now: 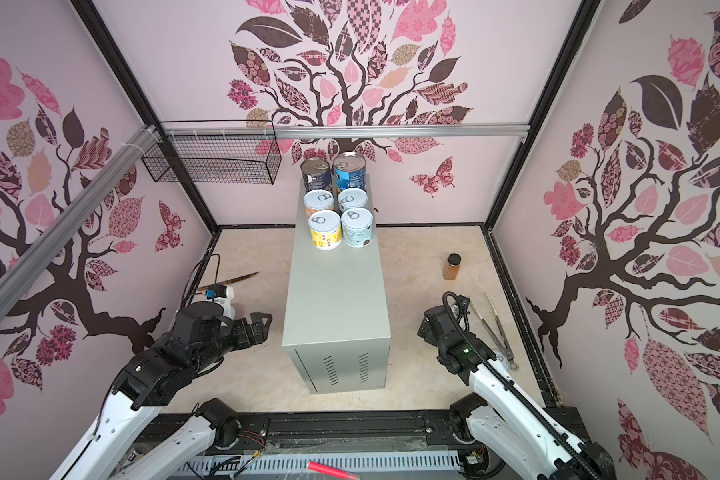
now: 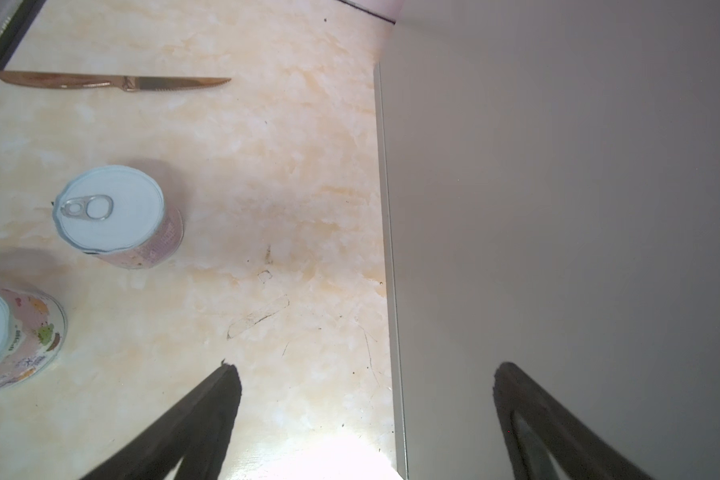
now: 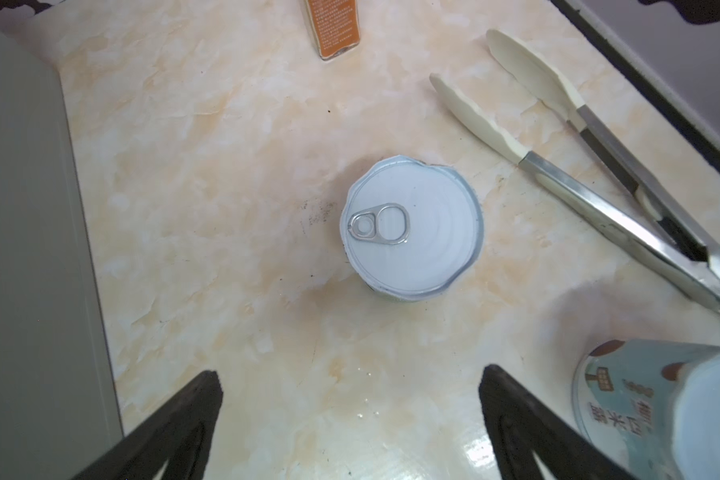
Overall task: Place and organize the canned foods onto the counter
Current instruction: 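Lower the right gripper over the silver-lidded can near the tongs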
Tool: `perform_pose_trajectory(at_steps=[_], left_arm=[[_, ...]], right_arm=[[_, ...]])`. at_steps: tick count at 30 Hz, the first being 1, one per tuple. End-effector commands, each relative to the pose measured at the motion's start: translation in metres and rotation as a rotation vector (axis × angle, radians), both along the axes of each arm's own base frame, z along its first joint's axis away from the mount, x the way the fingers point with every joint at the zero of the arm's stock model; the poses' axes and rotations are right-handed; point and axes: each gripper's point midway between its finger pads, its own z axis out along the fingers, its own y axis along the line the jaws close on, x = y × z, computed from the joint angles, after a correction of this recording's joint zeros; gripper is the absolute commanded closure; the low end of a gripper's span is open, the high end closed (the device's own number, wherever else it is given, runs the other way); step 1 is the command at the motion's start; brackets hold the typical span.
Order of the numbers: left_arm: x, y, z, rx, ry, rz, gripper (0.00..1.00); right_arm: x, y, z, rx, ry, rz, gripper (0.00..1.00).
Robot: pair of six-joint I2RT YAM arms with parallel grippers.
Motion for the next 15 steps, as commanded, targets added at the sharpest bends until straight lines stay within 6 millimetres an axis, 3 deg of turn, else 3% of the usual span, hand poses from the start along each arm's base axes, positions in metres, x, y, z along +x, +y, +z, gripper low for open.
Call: perform_pose_trajectory(at_steps=[1, 15], left_arm=[[0.001, -0.002, -0.004, -0.032, -0.007, 0.011, 0.02], [-0.003, -0.008, 0.003, -0.077, -0.049, -0.035, 0.02]], right_arm=[[0.008, -0.009, -0.001, 0.021, -0.050, -0.103, 0.00], [0.025, -0.023, -0.028, -0.011, -0.030, -0.246, 0.00]])
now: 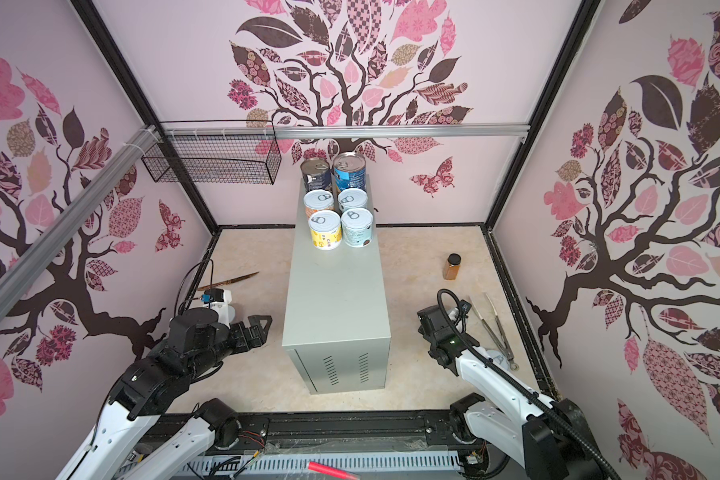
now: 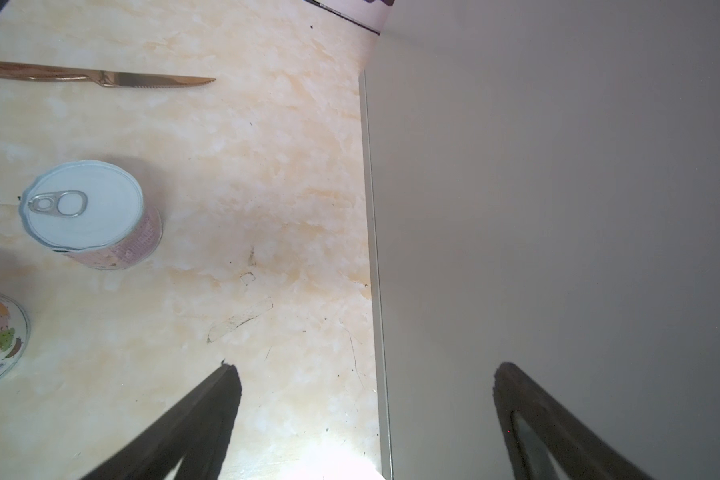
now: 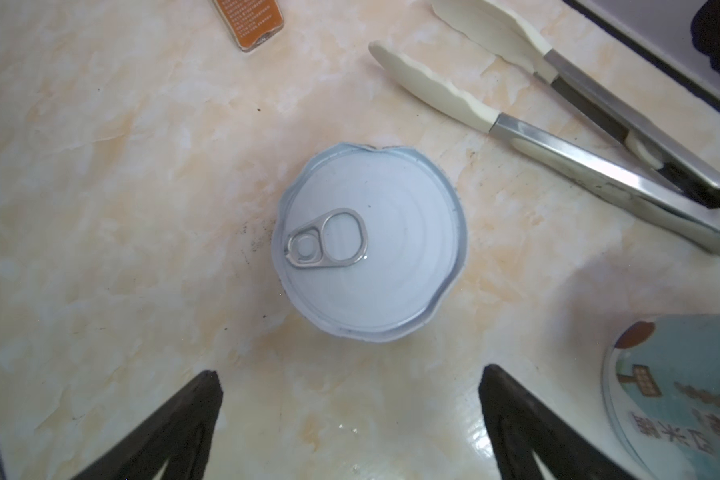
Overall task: Place and organize the canned foods onto the counter
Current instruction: 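Lower the right gripper over the silver-lidded can near the tongs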
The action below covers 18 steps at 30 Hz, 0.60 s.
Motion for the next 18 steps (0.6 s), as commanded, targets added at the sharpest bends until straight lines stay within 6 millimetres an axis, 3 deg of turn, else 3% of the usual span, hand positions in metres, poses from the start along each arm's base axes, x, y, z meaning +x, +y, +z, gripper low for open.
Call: perform_pose_trajectory(at_steps=[1, 18], left_arm=[[0.001, -0.005, -0.005, -0.009, 0.001, -0.023, 0.02], [0.002, -0.015, -0.005, -0.031, -0.008, -0.077, 0.02]], right_arm=[[0.014, -0.007, 0.007, -0.004, -0.047, -0.064, 0.00], [0.042, -0.027, -0.026, -0.102, 0.007, -0.219, 0.00]])
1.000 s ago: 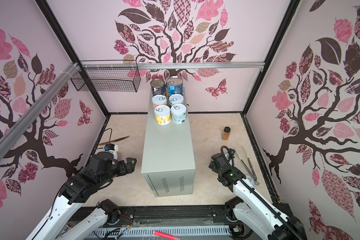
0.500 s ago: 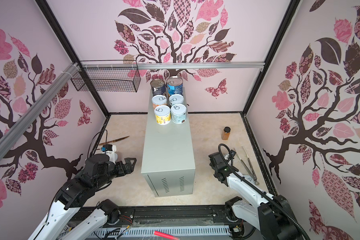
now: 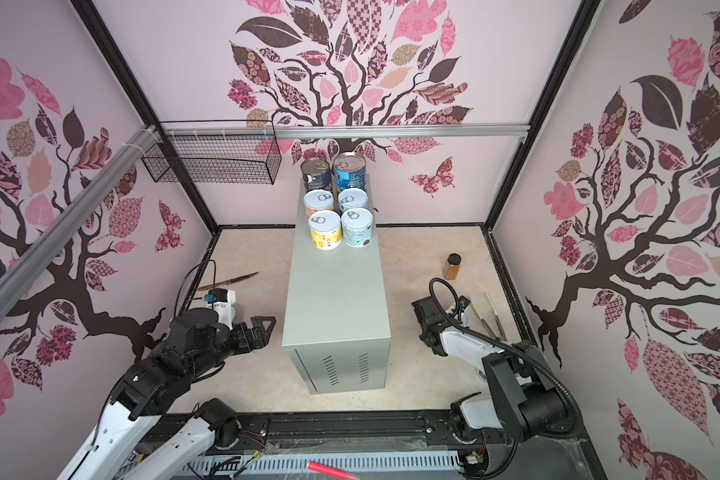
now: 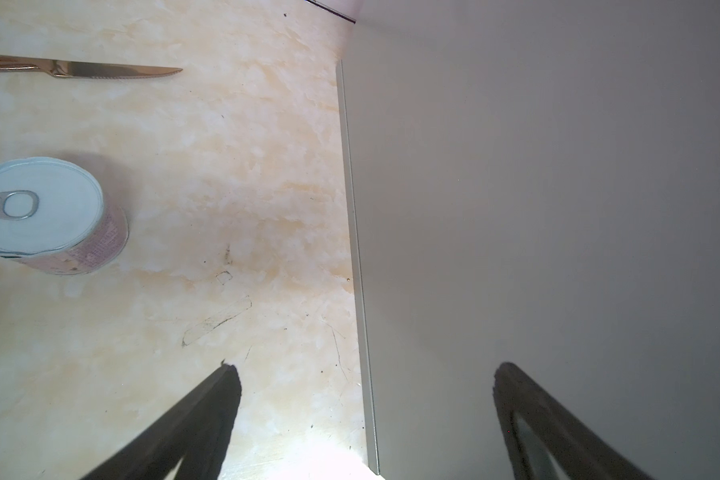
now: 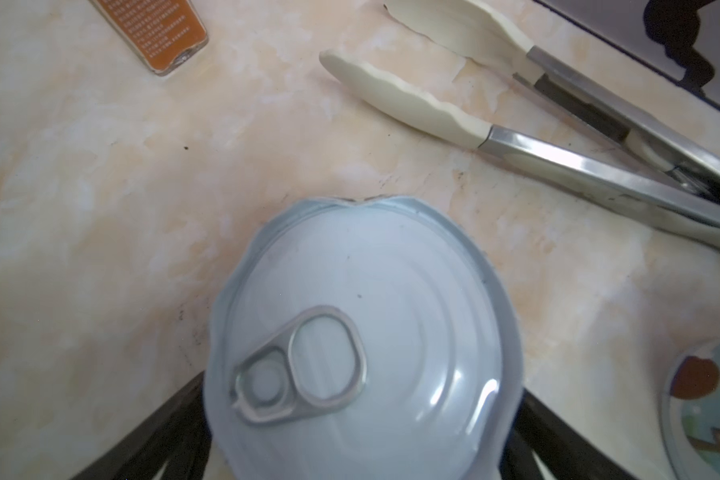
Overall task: Place and organize the canned foods onto the counter
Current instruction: 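Lower the right gripper over the silver-lidded can near the tongs, then close the right gripper on the silver-lidded can and lift it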
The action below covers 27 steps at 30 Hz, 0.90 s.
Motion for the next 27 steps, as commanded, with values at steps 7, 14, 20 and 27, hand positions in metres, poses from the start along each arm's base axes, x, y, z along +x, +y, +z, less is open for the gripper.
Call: perform_pose_trajectory(at_steps=[7, 14, 20, 27], left_arm=[[0.005, -0.008, -0.008, 0.003, 0.011, -0.034, 0.02], [0.006, -0.008, -0.013, 0.015, 0.034, -0.036, 0.02], [0.006, -0.007, -0.013, 0.018, 0.037, -0.031, 0.02], [0.006, -0.007, -0.012, 0.014, 0.028, -0.030, 0.02]], right_arm=[[0.023, -0.012, 0.005, -0.045, -0.022, -0.102, 0.00], [0.031, -0.011, 0.002, -0.059, 0.028, -0.121, 0.00], [0.033, -0.012, -0.005, -0.026, 0.050, -0.114, 0.00], [0.040, -0.007, -0.009, -0.016, 0.090, -0.064, 0.12]])
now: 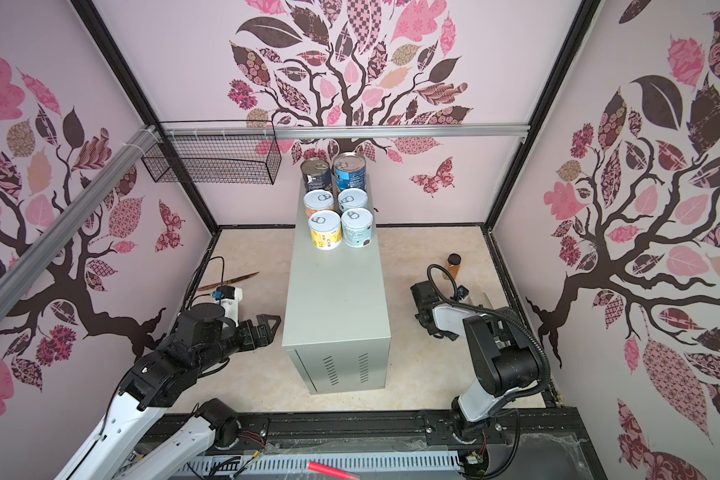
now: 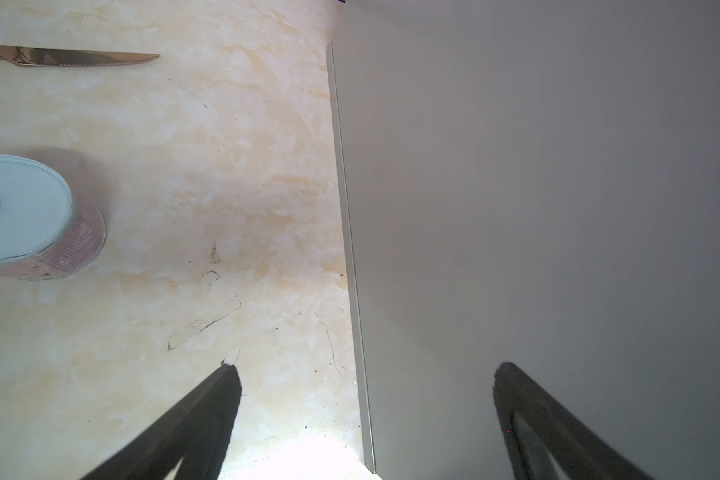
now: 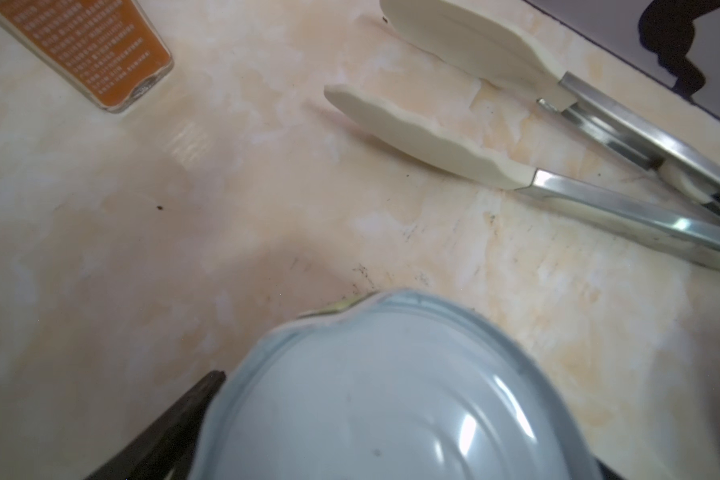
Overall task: Place and organize the canned foods onto the counter
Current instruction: 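Close the right gripper on the silver-lidded can and lift it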
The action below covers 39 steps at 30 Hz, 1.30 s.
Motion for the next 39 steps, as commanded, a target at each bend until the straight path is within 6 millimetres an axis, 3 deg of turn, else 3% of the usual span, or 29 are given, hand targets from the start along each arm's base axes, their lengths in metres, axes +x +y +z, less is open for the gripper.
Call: perform_pose_trajectory(at_steps=[1, 9, 15, 19, 29, 39], left_arm=[[0.000, 0.002, -0.007, 0.010, -0.001, -0.002, 0.02], [-0.001, 0.005, -0.004, 0.009, -0.018, 0.013, 0.02], [-0.001, 0.008, -0.003, 0.014, -0.023, 0.024, 0.02], [-0.001, 0.009, -0.004, 0.019, -0.023, 0.032, 0.02], [0.000, 0.012, -0.010, 0.042, 0.006, 0.047, 0.02], [0.001, 0.008, -0.004, 0.040, -0.013, 0.020, 0.02]], right_arm=[[0.006, 0.002, -0.001, 0.002, 0.021, 0.026, 0.14], [0.010, 0.007, -0.001, 0.012, 0.024, 0.071, 0.32], [0.014, 0.021, -0.002, 0.062, 0.014, 0.168, 0.36], [0.016, 0.026, 0.009, 0.072, -0.013, 0.227, 0.36], [0.021, 0.037, 0.068, 0.062, -0.105, 0.382, 0.40], [0.004, 0.049, 0.142, 0.053, -0.206, 0.551, 0.40]])
